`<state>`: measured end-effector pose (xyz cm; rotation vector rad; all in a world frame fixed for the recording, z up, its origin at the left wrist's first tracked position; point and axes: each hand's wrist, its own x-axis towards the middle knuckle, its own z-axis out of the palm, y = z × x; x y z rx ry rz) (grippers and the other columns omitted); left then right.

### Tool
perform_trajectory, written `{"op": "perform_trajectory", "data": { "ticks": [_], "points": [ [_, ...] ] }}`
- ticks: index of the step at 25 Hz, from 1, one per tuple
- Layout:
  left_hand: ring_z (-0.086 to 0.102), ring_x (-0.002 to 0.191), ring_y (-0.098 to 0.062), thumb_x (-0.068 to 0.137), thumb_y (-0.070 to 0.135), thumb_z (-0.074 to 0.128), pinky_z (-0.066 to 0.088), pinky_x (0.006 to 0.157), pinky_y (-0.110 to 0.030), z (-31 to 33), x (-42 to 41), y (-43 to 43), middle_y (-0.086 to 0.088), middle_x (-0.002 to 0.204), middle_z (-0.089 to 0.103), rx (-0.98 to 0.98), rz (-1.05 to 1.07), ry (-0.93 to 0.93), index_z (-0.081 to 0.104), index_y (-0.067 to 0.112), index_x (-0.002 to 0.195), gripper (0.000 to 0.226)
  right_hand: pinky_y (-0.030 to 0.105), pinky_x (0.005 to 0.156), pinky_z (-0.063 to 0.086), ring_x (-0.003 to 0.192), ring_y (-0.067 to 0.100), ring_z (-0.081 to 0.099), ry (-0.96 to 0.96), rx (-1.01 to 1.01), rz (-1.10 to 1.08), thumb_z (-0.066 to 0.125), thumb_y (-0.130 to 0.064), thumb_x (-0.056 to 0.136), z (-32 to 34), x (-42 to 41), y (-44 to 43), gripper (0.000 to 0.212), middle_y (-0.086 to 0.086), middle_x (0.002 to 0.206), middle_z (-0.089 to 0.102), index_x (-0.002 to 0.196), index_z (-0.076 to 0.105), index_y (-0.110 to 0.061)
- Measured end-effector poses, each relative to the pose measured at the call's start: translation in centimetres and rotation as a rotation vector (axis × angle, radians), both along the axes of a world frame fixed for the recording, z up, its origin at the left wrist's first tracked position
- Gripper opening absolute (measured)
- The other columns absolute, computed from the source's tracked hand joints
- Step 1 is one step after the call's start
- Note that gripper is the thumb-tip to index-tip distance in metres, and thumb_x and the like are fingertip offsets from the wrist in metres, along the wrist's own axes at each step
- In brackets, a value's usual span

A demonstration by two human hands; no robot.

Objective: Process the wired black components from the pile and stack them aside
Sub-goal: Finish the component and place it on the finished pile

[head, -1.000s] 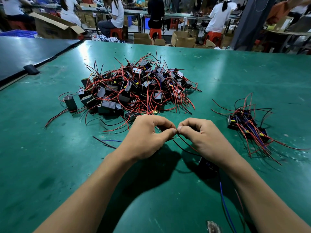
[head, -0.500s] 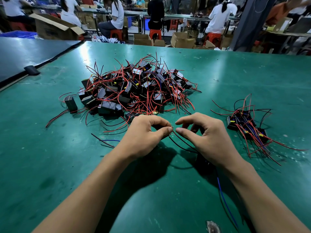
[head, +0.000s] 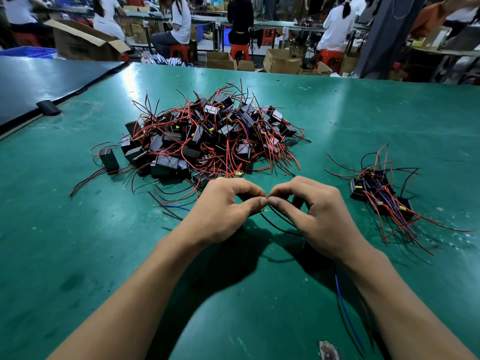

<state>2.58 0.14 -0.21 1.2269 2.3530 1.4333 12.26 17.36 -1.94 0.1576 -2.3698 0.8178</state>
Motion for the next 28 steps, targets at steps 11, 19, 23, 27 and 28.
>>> {"op": "perform_trajectory", "data": {
  "ticks": [11,19,23,27,28],
  "points": [
    [0.064,0.075,-0.002,0.084,0.014,0.075,0.049,0.075,-0.018,-0.1,0.5,0.3,0.005,0.078,0.073,0.042,0.029,0.111,0.078,0.011,0.086,0.005,0.016,0.052,0.031,0.051,0.002,0.036,-0.338,-0.309,-0.098,0.057,-0.023,0.097,0.2,-0.4,-1.3,0.023,-0.016,0.052,0.045,0.074,0.06,-0.021],
    [0.056,0.064,0.009,0.086,0.017,0.073,0.039,0.065,-0.006,-0.5,0.0,0.4,0.018,0.066,0.065,0.03,0.046,-0.023,0.076,0.016,0.084,0.004,0.021,0.066,0.049,0.068,0.014,0.062,-0.045,-0.101,-0.011,0.078,-0.012,0.085,0.6,0.2,-0.1,0.014,-0.008,0.086,0.068,0.097,0.075,-0.02],
    [0.054,0.065,0.008,0.086,0.018,0.074,0.038,0.067,-0.007,-0.5,-0.1,0.3,0.015,0.069,0.066,0.001,0.026,0.0,0.077,0.015,0.086,0.004,0.036,0.063,0.052,0.069,0.018,0.063,-0.005,-0.031,0.016,0.078,-0.024,0.087,0.0,-0.1,0.1,0.01,-0.007,0.089,0.068,0.097,0.077,-0.023],
    [0.054,0.069,0.005,0.086,0.018,0.074,0.038,0.069,-0.007,-0.3,0.0,0.2,0.007,0.076,0.069,-0.016,-0.003,0.008,0.077,0.011,0.092,0.01,0.034,0.065,0.051,0.072,0.015,0.063,0.0,-0.029,0.031,0.075,-0.027,0.089,-0.2,-0.1,0.4,0.007,-0.01,0.088,0.067,0.095,0.076,-0.022],
    [0.055,0.07,0.004,0.086,0.018,0.073,0.039,0.07,-0.009,-0.2,0.1,0.2,0.005,0.078,0.071,-0.019,-0.013,0.007,0.077,0.01,0.093,0.011,0.034,0.065,0.051,0.072,0.015,0.063,-0.002,-0.026,0.025,0.075,-0.027,0.09,-0.2,-0.1,0.3,0.007,-0.01,0.087,0.067,0.094,0.076,-0.022]
  ]
}}
